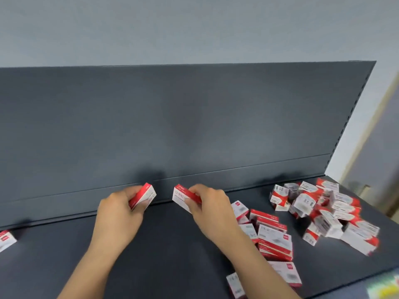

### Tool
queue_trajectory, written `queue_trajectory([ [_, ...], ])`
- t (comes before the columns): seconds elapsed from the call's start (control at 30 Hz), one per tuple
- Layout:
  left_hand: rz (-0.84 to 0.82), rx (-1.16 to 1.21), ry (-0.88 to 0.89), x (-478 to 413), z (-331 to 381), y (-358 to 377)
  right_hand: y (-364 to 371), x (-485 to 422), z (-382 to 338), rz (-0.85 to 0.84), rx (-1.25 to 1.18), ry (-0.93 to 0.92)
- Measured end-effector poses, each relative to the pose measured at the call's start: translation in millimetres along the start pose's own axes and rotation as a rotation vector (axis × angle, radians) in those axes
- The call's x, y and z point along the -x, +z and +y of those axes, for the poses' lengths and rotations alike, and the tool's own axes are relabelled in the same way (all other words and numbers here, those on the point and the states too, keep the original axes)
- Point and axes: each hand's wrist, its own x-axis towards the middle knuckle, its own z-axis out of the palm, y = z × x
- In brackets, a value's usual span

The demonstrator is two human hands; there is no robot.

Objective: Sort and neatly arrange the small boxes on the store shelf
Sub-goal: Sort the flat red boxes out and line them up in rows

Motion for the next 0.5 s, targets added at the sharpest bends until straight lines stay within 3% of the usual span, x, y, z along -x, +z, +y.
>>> queue_trajectory([
  [0.27,-0.115,-0.072,-0.034,51.0,53.8,76.7,-80.8,50.5,117.6,-0.054,0.025,0.011],
  [0.5,-0.16,-0.119,-0.14,73.8,52.8,109.3,-86.5,90.0,157.8,-0.138,-0.051,-0.095],
])
